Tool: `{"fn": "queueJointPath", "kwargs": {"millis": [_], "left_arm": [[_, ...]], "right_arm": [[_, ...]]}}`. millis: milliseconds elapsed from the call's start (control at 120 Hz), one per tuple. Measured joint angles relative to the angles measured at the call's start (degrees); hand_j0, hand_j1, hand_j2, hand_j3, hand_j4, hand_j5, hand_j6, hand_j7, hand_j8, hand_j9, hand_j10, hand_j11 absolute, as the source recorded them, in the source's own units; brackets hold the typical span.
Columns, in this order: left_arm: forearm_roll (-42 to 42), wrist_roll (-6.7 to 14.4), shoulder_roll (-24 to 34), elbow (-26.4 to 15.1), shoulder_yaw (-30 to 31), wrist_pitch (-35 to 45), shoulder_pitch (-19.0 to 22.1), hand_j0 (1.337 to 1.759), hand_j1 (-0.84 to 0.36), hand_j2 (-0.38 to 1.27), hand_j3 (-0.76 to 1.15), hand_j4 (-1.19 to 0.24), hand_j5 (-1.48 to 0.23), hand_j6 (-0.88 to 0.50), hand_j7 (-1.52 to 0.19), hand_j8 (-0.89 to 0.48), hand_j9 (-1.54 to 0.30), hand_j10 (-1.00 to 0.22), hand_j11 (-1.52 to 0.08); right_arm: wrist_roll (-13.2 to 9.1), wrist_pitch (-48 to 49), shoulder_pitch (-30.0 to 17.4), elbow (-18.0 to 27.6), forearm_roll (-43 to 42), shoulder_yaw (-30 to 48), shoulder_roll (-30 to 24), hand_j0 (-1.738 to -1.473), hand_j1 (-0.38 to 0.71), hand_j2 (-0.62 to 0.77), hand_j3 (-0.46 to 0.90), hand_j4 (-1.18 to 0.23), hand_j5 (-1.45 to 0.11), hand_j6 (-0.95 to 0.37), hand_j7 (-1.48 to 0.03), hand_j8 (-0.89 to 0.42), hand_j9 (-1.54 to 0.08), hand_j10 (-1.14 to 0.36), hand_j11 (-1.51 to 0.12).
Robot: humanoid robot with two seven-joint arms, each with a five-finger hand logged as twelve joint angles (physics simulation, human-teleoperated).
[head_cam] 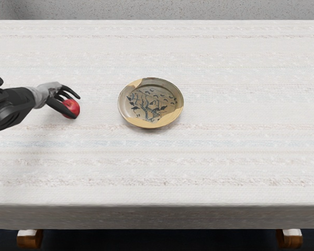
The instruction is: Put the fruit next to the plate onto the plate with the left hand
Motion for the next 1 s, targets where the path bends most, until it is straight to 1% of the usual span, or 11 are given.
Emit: {"fn": "queueJointPath", "kwargs": {"millis": [233, 350, 367, 450, 475, 625, 633, 667, 758, 925, 1000], "left_arm": [[-0.2, 0.1, -1.1, -0.3, -0.2, -0.4, -3.2, 1.658, -0.26, 0.19, 0.0, -0.54, -0.69, -0.49, -0.69, -0.48, -0.69, -0.5, -0.71], [-0.3, 0.1, -3.1, -0.4, -0.7, -0.5, -5.6, 1.658, -0.26, 0.21, 0.0, -0.53, -0.69, -0.5, -0.69, -0.47, -0.69, -0.52, -0.7], [-0.3, 0.1, -3.4, -0.4, -0.8, -0.5, -6.2, 1.658, -0.26, 0.25, 0.0, -0.53, -0.69, -0.5, -0.69, -0.48, -0.68, -0.52, -0.69], [-0.4, 0.1, -4.7, -0.4, -1.2, -0.5, -8.5, 1.658, -0.26, 0.24, 0.0, -0.53, -0.68, -0.5, -0.68, -0.48, -0.68, -0.52, -0.69], [-0.4, 0.1, -5.5, -0.5, -1.3, -0.5, -8.8, 1.658, -0.26, 0.21, 0.0, -0.53, -0.68, -0.49, -0.68, -0.46, -0.68, -0.52, -0.69], [-0.9, 0.2, -11.9, -0.4, -2.1, -0.6, -10.2, 1.658, -0.27, 0.22, 0.0, -0.53, -0.68, -0.5, -0.68, -0.42, -0.68, -0.52, -0.68], [-0.9, 0.2, -12.3, -0.4, -2.1, -0.6, -10.3, 1.658, -0.26, 0.25, 0.0, -0.53, -0.68, -0.5, -0.68, -0.42, -0.68, -0.53, -0.68], [-1.1, 0.2, -14.1, -0.4, -2.3, -0.5, -10.8, 1.658, -0.26, 0.23, 0.0, -0.53, -0.68, -0.5, -0.68, -0.44, -0.68, -0.49, -0.68], [-1.8, 0.3, -17.4, -0.4, -2.8, -0.4, -10.8, 1.658, -0.27, 0.18, 0.0, -0.52, -0.68, -0.51, -0.68, -0.47, -0.68, -0.5, -0.68], [-2.4, 0.4, -15.8, -0.5, -3.4, -0.5, -11.1, 1.658, 0.04, 0.09, 0.0, -0.26, -0.34, -0.26, -0.34, -0.24, -0.34, -0.25, -0.34], [-2.4, 0.4, -11.7, -0.9, -3.6, -0.7, -10.9, 1.658, 0.13, 0.06, 0.0, -0.19, -0.24, -0.18, -0.24, -0.17, -0.24, -0.18, -0.24]], "right_arm": [[0.0, 0.0, 0.0, 0.0, 0.0, 0.0, 0.0, -1.658, -0.35, 0.0, 0.0, 0.0, 0.0, 0.0, 0.0, 0.0, 0.0, 0.0, 0.0], [0.0, 0.0, 0.0, 0.0, 0.0, 0.0, 0.0, -1.658, -0.35, 0.0, 0.0, 0.0, 0.0, 0.0, 0.0, 0.0, 0.0, 0.0, 0.0], [0.0, 0.0, 0.0, 0.0, 0.0, 0.0, 0.0, -1.658, -0.35, 0.0, 0.0, 0.0, 0.0, 0.0, 0.0, 0.0, 0.0, 0.0, 0.0], [0.0, 0.0, 0.0, 0.0, 0.0, 0.0, 0.0, -1.658, -0.35, 0.0, 0.0, 0.0, 0.0, 0.0, 0.0, 0.0, 0.0, 0.0, 0.0], [0.0, 0.0, 0.0, 0.0, 0.0, 0.0, 0.0, -1.658, -0.35, 0.0, 0.0, 0.0, 0.0, 0.0, 0.0, 0.0, 0.0, 0.0, 0.0], [0.0, 0.0, 0.0, 0.0, 0.0, 0.0, 0.0, -1.658, -0.35, 0.0, 0.0, 0.0, 0.0, 0.0, 0.0, 0.0, 0.0, 0.0, 0.0], [0.0, 0.0, 0.0, 0.0, 0.0, 0.0, 0.0, -1.658, -0.35, 0.0, 0.0, 0.0, 0.0, 0.0, 0.0, 0.0, 0.0, 0.0, 0.0], [0.0, 0.0, 0.0, 0.0, 0.0, 0.0, 0.0, -1.658, -0.35, 0.0, 0.0, 0.0, 0.0, 0.0, 0.0, 0.0, 0.0, 0.0, 0.0], [0.0, 0.0, 0.0, 0.0, 0.0, 0.0, 0.0, -1.658, -0.35, 0.0, 0.0, 0.0, 0.0, 0.0, 0.0, 0.0, 0.0, 0.0, 0.0], [0.0, 0.0, 0.0, 0.0, 0.0, 0.0, 0.0, -1.658, -0.35, 0.0, 0.0, 0.0, 0.0, 0.0, 0.0, 0.0, 0.0, 0.0, 0.0], [0.0, 0.0, 0.0, 0.0, 0.0, 0.0, 0.0, -1.658, -0.35, 0.0, 0.0, 0.0, 0.0, 0.0, 0.0, 0.0, 0.0, 0.0, 0.0]]}}
